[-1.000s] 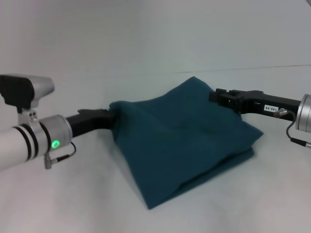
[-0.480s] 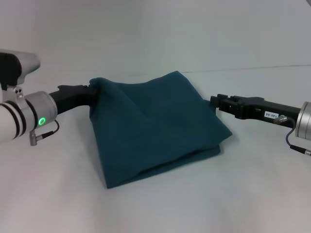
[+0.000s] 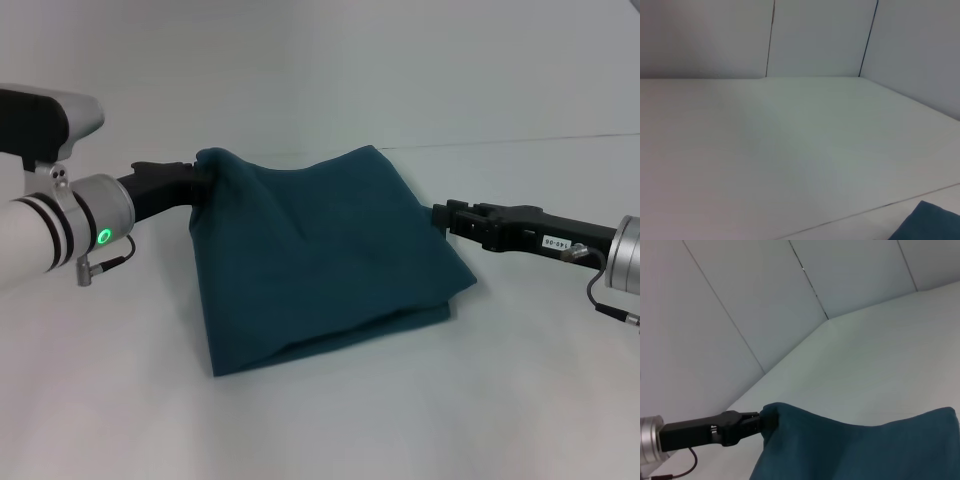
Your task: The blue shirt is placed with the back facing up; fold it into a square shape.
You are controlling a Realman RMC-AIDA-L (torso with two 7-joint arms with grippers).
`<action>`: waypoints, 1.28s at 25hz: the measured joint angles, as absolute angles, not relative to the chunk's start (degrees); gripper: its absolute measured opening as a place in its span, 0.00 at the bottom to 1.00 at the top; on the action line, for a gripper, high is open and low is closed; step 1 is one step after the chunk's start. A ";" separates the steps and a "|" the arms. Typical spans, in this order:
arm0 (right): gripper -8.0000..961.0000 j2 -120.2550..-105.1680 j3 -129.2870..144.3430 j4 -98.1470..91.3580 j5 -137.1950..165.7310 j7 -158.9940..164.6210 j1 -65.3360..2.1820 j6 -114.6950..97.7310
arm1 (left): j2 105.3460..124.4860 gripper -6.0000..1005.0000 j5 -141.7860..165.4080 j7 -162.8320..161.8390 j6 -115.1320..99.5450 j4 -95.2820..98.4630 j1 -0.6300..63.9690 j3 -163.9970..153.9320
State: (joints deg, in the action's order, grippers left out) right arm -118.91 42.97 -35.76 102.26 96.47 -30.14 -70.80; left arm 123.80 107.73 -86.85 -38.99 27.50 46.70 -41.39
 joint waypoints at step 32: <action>0.33 -119.44 43.52 -35.68 102.17 95.28 -30.72 -70.89 | 124.10 0.14 107.56 -86.51 -34.56 28.15 48.67 -43.13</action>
